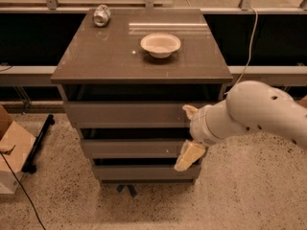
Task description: Open bottom drawer
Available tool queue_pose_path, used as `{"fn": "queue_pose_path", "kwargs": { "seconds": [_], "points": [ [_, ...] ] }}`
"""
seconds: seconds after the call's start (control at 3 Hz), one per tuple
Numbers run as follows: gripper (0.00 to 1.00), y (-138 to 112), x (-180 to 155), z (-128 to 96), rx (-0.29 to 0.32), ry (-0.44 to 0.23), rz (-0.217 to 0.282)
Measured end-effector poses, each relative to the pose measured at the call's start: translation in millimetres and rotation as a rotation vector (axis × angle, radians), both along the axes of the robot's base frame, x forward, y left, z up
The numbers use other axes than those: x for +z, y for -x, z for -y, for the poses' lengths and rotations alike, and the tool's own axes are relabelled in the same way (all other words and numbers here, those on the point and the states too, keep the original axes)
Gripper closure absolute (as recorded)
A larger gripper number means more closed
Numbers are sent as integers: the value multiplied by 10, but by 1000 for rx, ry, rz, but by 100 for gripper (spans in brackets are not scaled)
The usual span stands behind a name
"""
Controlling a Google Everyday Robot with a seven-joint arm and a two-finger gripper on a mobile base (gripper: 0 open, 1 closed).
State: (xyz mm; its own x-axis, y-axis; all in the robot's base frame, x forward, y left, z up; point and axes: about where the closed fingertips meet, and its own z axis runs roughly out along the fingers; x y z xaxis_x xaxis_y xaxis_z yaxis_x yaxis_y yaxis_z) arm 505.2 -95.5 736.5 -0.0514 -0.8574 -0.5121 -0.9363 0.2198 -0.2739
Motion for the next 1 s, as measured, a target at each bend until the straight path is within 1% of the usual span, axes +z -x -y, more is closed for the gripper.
{"fn": "queue_pose_path", "kwargs": {
  "seconds": [0.33,0.67,1.0],
  "points": [
    [0,-14,-321,-79,-6,-40,-10],
    [0,-75,-684,-130,-4,-95,-36],
    [0,-121,-1142,-148,-9,-151,-86]
  ]
}}
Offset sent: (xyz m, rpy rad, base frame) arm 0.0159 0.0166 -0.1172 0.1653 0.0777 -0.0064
